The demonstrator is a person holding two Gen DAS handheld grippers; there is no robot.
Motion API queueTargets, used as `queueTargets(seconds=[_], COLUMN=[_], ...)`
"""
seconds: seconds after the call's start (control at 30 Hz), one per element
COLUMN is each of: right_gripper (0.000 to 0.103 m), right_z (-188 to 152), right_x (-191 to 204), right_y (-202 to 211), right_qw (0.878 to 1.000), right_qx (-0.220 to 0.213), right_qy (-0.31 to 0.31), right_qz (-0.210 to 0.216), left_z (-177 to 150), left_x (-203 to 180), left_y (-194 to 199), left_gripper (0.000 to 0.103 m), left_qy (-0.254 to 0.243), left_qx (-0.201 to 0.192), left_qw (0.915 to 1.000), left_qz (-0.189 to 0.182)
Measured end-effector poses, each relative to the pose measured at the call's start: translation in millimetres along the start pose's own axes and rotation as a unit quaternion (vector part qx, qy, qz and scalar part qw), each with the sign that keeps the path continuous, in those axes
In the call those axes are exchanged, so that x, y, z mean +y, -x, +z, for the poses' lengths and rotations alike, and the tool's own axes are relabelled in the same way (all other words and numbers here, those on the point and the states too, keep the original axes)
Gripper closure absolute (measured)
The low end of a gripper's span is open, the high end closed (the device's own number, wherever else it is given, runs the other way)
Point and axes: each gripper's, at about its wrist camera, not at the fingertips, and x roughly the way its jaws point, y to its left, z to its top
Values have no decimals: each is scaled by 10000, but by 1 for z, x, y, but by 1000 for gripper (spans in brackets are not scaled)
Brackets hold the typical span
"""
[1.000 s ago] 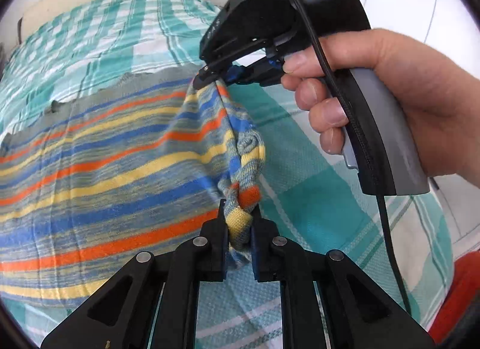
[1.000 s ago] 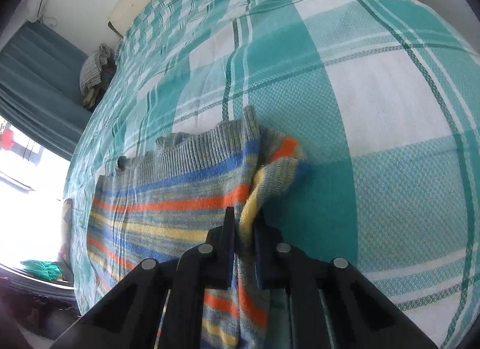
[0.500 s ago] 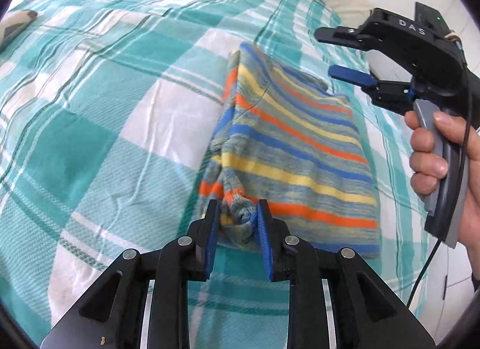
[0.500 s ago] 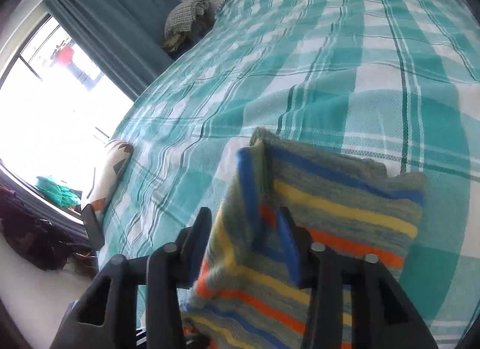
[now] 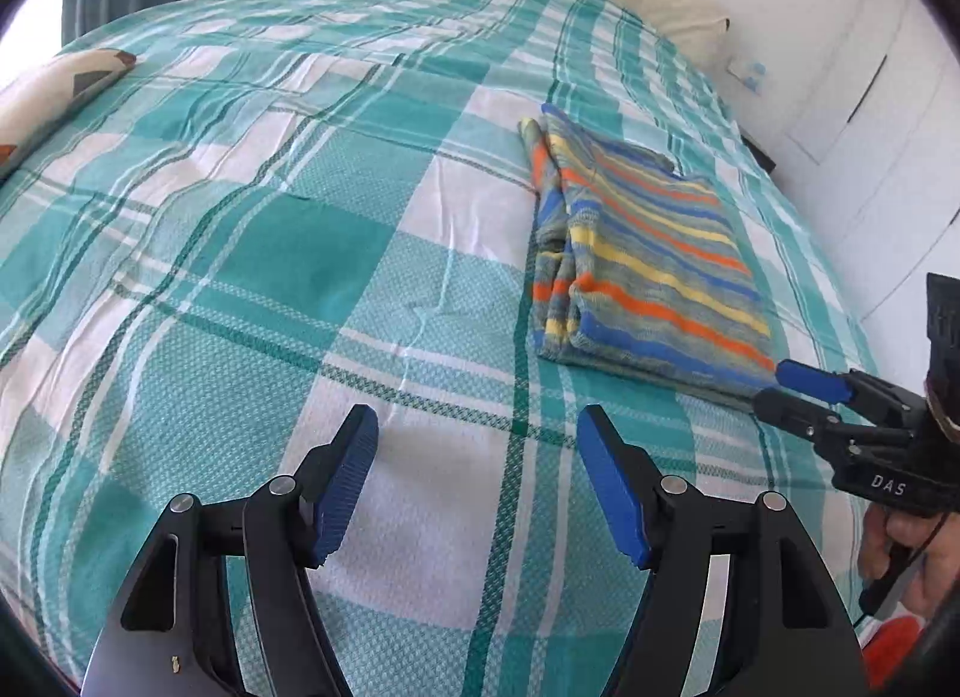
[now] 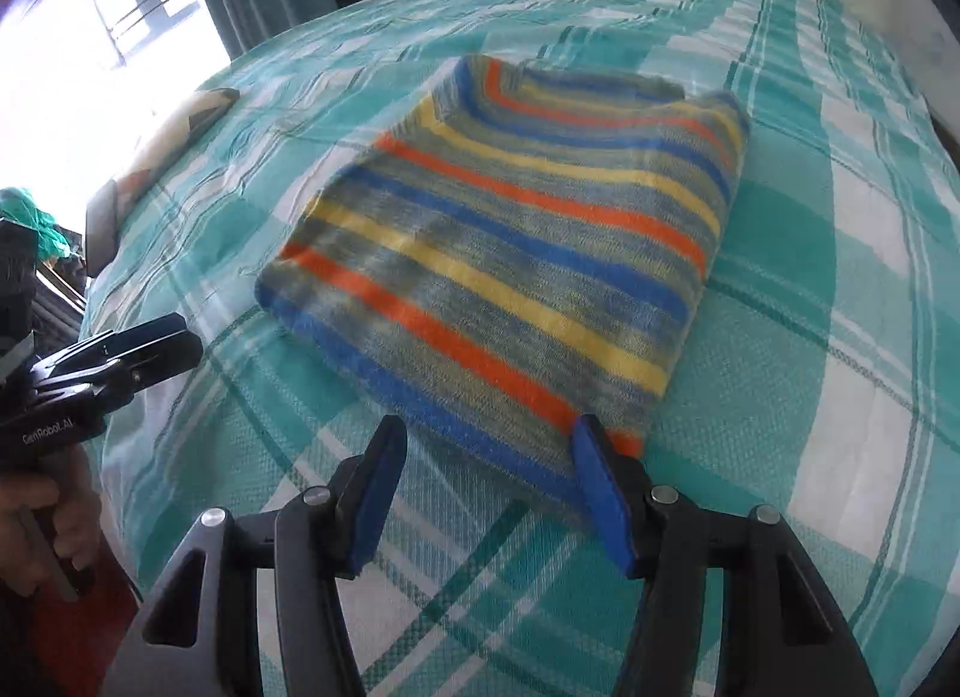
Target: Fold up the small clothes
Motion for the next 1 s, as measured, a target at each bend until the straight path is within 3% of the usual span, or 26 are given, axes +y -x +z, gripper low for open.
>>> queueTargets(seconds=[0.07,0.1,0.2,0.37,0.53,0.67,0.8,1.0], right_gripper=[38,28,20,20,20,19,1,0], right_z=[-10,-18,-44,-95,-145,-161,-171,-174], right_x=[9,10,10,-5,-24,-35,-34,-32], right_y=[35,52,84,84,91,79,70,65], right_qw=[9983,9963,9897,9820,9618,9622,9630,9633], right_qx=[-574,-824,-1238,-963,-945,-637,-713,-714], right_qy=[-75,-225,-595,-1193,-1840,-1961,-1951,-1948], right_qz=[-1,-23,-397,-1100,-1794,-1780,-1715,-1702], left_z=[0,1,2,-12,-28,-30,-31,-24], left_x=[6,8,11,3,-12,-12,-12,-10], left_y=[7,9,9,-14,-29,-33,-35,-31], left_gripper=[20,18,16,13,3,1,0,1], left_qy=[27,51,6,-534,-1132,-1152,-1166,-1060], left_qx=[-150,-221,-328,-66,-90,-79,-102,111], left_qw=[9998,9996,9990,9967,9888,9880,9877,9900], left_qz=[110,155,287,605,970,1024,1039,928])
